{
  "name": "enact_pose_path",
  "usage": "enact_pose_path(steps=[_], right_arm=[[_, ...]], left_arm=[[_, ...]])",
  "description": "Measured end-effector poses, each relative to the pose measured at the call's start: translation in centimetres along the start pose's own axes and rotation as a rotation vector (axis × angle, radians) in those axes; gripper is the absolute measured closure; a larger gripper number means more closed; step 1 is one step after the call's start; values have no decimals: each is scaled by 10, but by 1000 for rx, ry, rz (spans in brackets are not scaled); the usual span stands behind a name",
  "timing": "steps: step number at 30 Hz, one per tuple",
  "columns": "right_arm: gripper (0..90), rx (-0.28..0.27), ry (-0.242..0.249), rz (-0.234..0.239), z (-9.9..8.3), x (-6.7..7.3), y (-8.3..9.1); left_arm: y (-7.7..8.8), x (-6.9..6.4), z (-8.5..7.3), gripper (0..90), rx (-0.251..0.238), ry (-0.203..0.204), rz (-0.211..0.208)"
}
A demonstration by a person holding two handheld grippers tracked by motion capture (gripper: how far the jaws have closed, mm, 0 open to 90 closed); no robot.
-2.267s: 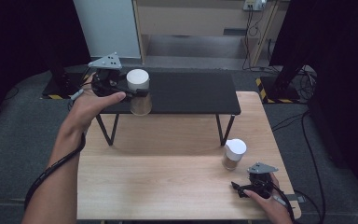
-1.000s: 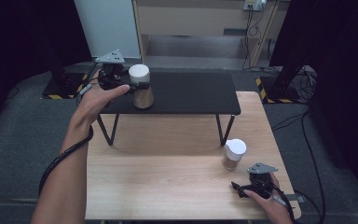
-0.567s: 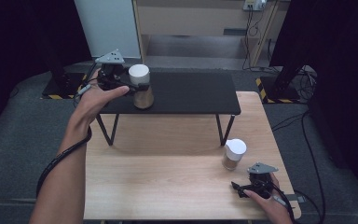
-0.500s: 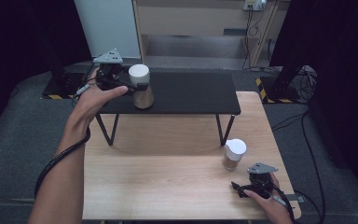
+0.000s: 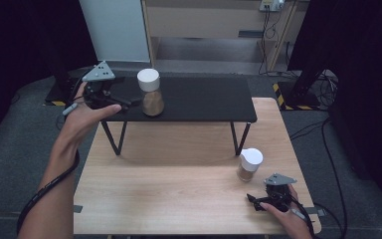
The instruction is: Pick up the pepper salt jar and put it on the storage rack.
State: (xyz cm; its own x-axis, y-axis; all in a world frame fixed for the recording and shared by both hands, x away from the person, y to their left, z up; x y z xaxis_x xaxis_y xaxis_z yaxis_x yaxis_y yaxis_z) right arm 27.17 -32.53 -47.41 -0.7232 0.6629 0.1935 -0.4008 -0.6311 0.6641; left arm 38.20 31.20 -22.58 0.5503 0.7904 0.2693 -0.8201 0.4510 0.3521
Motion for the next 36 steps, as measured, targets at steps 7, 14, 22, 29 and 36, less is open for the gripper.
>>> enact_pose_path(steps=[7, 14, 22, 29, 36], right_arm=[[14, 0, 1, 0, 0, 0, 0], [14, 0, 1, 0, 0, 0, 0], [15, 0, 1, 0, 0, 0, 0], [15, 0, 1, 0, 0, 0, 0], [15, 0, 1, 0, 0, 0, 0]], left_arm=[[17, -41, -17, 17, 6, -53, 25], [17, -79, -40, 21, 11, -51, 17], [5, -112, -57, 22, 45, -48, 8], [-11, -141, -80, 25, 89, -48, -21], [-28, -163, -112, 24, 178, -49, -63]])
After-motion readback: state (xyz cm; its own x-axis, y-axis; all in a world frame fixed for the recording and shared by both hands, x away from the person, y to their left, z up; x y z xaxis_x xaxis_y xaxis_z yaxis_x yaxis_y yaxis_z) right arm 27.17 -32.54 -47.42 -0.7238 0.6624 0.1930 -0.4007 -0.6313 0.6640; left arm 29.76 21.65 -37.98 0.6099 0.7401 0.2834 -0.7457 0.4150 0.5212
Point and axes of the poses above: each handheld gripper's, and its own axes: y roughly backward along the jaws, z roughly out of its top, x roughly to its left, the point moved 4 cm from there along -y, roughly forward along the jaws, and after that the axes turned 15 degrees about z, right-handed, at the moved point
